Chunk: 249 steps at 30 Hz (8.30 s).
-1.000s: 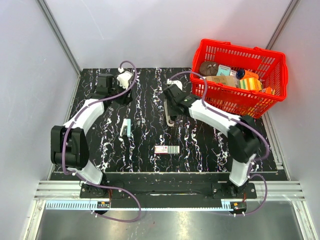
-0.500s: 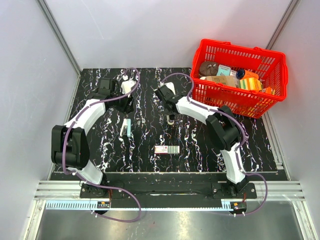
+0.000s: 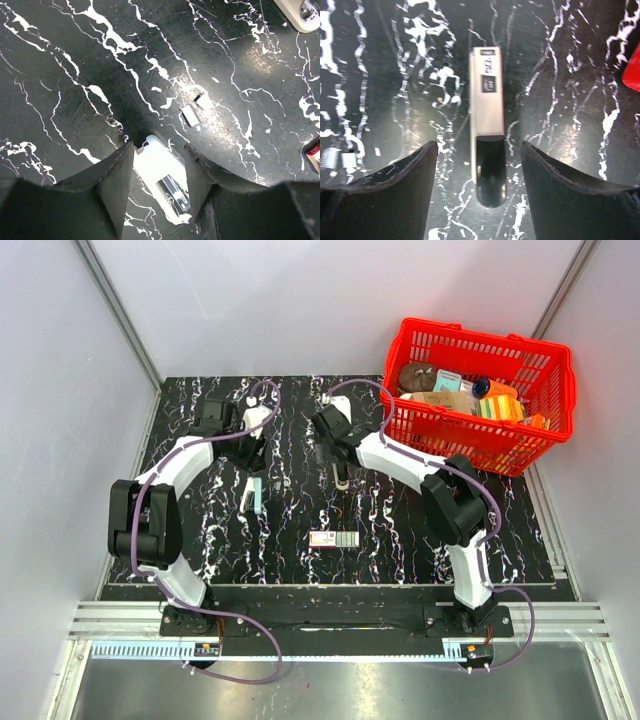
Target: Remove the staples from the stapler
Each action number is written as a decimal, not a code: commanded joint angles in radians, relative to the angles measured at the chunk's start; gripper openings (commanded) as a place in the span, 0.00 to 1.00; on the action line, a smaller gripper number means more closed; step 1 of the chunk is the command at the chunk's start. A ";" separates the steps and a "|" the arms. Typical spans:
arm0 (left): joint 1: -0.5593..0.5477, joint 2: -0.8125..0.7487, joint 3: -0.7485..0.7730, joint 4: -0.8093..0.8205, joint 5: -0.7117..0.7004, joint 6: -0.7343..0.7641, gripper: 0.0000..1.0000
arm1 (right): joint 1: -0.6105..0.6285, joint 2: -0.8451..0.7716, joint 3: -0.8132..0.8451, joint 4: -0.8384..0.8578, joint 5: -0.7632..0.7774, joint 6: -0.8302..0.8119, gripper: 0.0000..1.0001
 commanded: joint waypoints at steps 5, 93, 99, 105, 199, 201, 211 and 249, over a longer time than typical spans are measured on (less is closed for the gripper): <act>0.071 -0.028 0.039 -0.028 0.060 -0.018 0.49 | 0.106 0.119 0.201 0.036 -0.102 0.046 0.70; 0.123 -0.195 -0.053 -0.072 0.044 0.029 0.49 | 0.263 0.133 0.181 -0.119 -0.016 0.138 0.53; 0.122 -0.200 -0.059 -0.072 0.032 0.036 0.49 | 0.269 0.149 0.180 -0.121 -0.039 0.144 0.48; 0.125 -0.200 -0.059 -0.072 0.026 0.037 0.49 | 0.269 0.166 0.186 -0.125 -0.054 0.142 0.45; -0.216 -0.261 -0.217 0.043 -0.095 -0.015 0.48 | 0.326 -0.273 -0.460 -0.190 0.006 0.561 0.06; -0.216 -0.261 -0.216 0.043 -0.097 -0.014 0.48 | 0.323 -0.273 -0.463 -0.190 0.003 0.559 0.06; -0.216 -0.261 -0.206 0.040 -0.100 -0.017 0.48 | 0.317 -0.262 -0.460 -0.176 -0.008 0.547 0.08; -0.217 -0.097 -0.157 0.107 -0.215 0.159 0.52 | 0.298 -0.403 -0.343 -0.244 0.058 0.472 0.45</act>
